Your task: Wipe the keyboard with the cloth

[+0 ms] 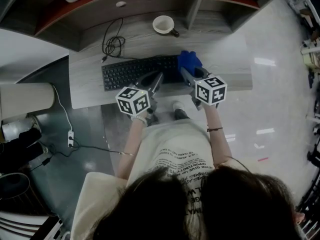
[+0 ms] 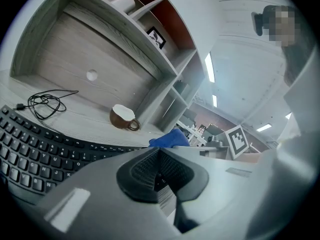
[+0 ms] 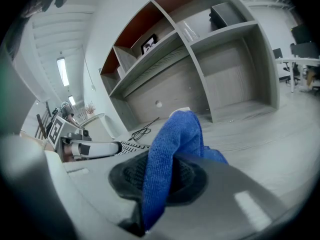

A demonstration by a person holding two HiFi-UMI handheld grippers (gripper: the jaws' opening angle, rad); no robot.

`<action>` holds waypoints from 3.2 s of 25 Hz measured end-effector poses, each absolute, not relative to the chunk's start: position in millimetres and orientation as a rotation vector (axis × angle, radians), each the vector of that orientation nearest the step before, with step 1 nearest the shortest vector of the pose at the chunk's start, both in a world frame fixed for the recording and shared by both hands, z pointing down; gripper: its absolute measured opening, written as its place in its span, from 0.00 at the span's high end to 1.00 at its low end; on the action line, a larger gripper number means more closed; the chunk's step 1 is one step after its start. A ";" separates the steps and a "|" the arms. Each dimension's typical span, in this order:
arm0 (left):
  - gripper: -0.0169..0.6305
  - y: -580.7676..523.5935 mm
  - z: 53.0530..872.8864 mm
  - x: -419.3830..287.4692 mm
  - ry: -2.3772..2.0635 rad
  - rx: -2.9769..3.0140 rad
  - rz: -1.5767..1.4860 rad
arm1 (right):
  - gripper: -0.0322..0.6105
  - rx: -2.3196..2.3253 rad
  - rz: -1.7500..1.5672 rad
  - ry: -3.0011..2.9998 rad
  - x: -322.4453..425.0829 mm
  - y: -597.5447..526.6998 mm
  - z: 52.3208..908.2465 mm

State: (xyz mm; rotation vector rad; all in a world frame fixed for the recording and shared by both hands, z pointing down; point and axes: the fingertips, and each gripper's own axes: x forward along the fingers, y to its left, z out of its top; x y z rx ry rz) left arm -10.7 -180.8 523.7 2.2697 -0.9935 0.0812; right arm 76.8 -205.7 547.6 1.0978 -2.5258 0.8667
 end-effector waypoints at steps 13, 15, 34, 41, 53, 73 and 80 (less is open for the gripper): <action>0.99 -178.0 522.0 -24.4 -0.999 2.273 0.082 | 0.86 1.067 0.866 -2.538 57.1 -201.8 547.0; 0.99 -177.1 521.6 -27.0 -1.002 2.273 0.081 | 0.86 1.061 0.864 -2.540 53.9 -201.0 546.7; 0.99 -175.4 520.5 -51.6 -1.032 2.266 0.076 | 0.86 1.032 0.872 -2.551 30.1 -201.6 546.3; 0.99 -174.3 521.0 -64.2 -1.051 2.255 0.076 | 0.86 1.011 0.871 -2.555 18.6 -201.1 547.7; 0.99 -169.9 519.1 -83.3 -1.064 2.256 0.078 | 0.86 1.000 0.868 -2.563 -0.1 -197.9 546.6; 0.99 -163.6 518.0 -114.9 -1.084 2.250 0.073 | 0.86 0.987 0.864 -2.562 -30.3 -192.1 547.7; 0.99 -162.8 519.7 -124.5 -1.080 2.246 0.077 | 0.86 1.000 0.871 -2.554 -37.7 -192.5 549.3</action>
